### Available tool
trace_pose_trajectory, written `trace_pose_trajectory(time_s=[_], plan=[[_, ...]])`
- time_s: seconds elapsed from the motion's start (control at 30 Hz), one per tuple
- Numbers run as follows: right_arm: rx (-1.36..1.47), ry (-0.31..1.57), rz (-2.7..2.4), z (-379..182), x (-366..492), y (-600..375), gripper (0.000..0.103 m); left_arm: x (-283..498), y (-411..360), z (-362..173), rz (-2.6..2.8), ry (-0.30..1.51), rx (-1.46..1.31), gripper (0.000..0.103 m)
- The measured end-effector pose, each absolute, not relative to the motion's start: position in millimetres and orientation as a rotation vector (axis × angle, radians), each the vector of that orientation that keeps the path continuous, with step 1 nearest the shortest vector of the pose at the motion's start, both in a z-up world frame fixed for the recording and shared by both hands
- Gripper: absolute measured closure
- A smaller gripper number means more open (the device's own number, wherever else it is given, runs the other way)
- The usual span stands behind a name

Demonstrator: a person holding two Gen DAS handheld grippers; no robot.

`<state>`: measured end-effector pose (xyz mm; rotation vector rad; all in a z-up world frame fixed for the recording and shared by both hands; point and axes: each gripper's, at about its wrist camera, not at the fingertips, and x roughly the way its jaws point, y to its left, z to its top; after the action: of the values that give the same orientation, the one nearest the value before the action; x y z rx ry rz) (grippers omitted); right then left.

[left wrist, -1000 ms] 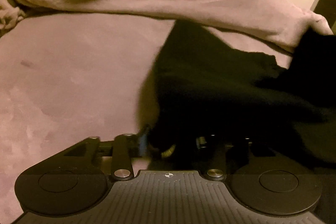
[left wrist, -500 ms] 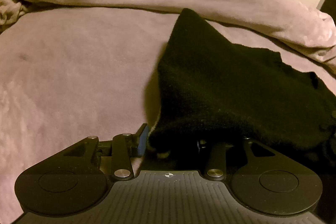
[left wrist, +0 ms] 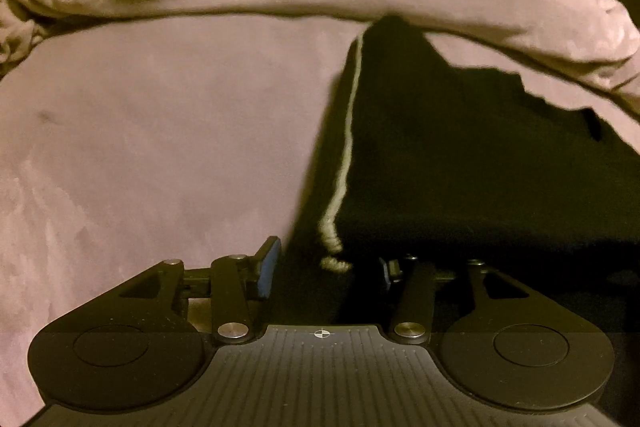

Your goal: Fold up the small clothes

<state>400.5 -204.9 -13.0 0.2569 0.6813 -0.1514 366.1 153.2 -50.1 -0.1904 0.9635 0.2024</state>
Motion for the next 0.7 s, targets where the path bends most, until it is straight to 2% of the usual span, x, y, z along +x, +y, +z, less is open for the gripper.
trace_pose_trajectory(time_s=[0.1,0.23,0.3,0.4,0.43,0.47,0.7], plan=[[0.364,0.756,-0.172,-30,399,-223,0.086,364,153,-50,0.207,0.958,-0.193,0.05],[0.591,0.73,-0.184,-42,394,-250,0.068,362,157,-47,0.195,0.967,-0.227,0.05],[0.709,0.714,-0.174,-48,398,-260,0.067,359,157,-44,0.188,0.96,-0.228,0.05],[0.773,0.718,-0.169,-55,411,-264,0.07,354,156,-41,0.184,0.958,-0.22,0.05],[0.757,0.721,-0.167,-53,415,-262,0.084,353,155,-41,0.186,0.959,-0.217,0.05],[0.714,0.721,-0.169,-48,419,-258,0.093,352,154,-40,0.186,0.96,-0.212,0.05],[0.195,0.58,-0.187,3,410,-226,0.093,354,147,-38,0.185,0.981,-0.231,0.048]])
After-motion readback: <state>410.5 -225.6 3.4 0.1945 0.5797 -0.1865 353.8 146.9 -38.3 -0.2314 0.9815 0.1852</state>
